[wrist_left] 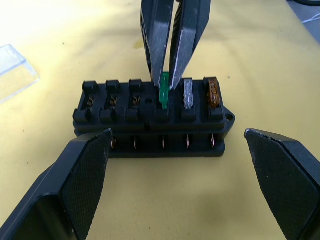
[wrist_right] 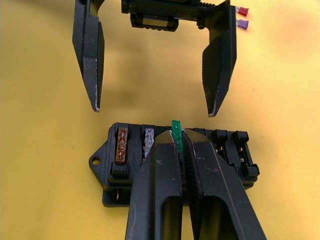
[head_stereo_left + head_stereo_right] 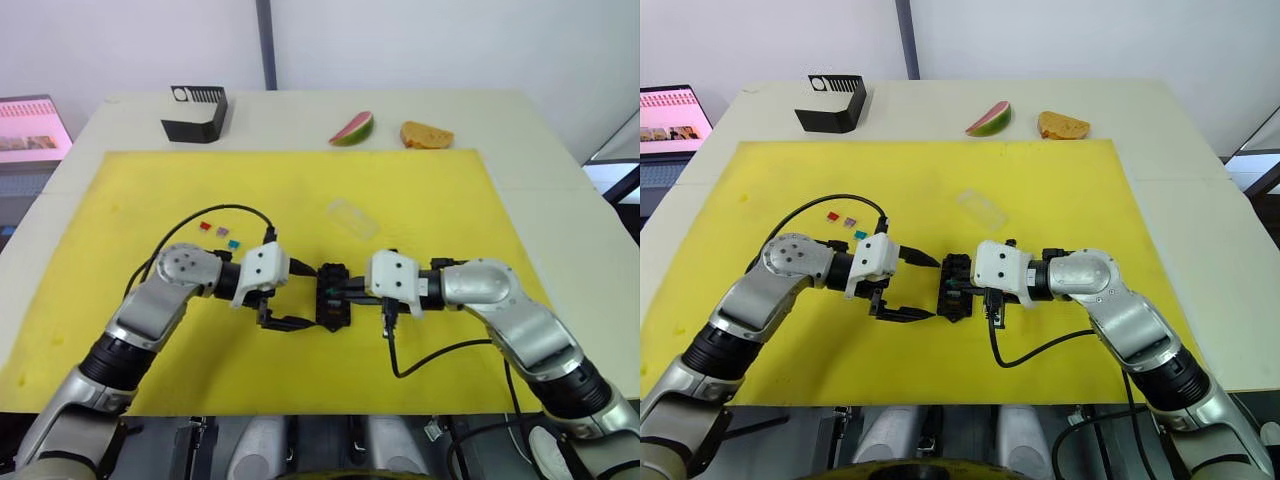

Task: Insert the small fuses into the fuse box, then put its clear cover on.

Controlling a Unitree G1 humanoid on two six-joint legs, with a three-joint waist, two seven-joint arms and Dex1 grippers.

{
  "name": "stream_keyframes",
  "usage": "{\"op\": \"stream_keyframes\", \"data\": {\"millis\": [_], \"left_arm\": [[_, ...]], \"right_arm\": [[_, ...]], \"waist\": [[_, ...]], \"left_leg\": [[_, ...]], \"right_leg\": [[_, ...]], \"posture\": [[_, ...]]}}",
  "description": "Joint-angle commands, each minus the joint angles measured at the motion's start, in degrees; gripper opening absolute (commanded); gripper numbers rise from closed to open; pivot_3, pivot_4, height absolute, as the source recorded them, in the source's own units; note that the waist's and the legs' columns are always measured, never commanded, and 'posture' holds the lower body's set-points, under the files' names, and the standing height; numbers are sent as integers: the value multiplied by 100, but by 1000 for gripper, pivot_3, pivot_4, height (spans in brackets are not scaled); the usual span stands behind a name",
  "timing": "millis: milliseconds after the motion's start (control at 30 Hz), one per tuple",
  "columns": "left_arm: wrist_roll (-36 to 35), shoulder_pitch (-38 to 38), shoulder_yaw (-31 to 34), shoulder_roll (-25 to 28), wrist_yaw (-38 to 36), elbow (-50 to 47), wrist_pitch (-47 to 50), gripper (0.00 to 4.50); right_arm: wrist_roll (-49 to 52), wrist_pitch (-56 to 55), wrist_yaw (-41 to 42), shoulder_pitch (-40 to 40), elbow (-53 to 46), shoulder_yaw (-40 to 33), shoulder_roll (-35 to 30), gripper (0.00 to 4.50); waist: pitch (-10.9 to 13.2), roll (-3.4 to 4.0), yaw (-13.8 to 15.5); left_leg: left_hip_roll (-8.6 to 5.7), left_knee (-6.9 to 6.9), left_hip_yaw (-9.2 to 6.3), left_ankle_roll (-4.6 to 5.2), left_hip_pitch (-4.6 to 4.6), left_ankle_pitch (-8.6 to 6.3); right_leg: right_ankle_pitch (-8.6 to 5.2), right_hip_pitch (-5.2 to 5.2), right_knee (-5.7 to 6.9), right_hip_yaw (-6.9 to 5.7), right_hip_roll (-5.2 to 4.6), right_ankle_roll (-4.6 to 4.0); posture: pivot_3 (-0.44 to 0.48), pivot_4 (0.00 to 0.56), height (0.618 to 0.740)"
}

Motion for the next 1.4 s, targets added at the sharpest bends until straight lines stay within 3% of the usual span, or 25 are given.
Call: {"op": "stream_keyframes", "data": {"millis": [33,267,467,1400], "left_arm": [[-12,-81,101,-17,19,-125,-40,4453],[15,-116,99,-52,20,-75,-62,4453],[21,-122,98,-82,31,-69,-67,4453],[45,-144,96,-138,110,-82,-57,4453]], "right_arm": [[-139,-185,84,62,6,67,-60,0],[-239,-122,54,-3,107,63,-13,0],[214,770,107,-167,21,-34,61,0],[28,683,111,-361,-103,-13,8,0]], "waist": [[0,0,0],[-1,0,1],[-2,-1,1],[-2,0,3]], "left_leg": [[0,0,0,0,1,0],[0,2,0,-4,3,2],[0,2,-1,-2,9,1],[0,5,-1,-3,9,2]], "right_leg": [[0,1,0,0,0,0],[0,4,1,0,1,0],[0,10,4,0,1,0],[0,10,5,0,0,0]], "posture": [[0,150,740],[0,150,740],[0,150,740],[0,150,740]]}}
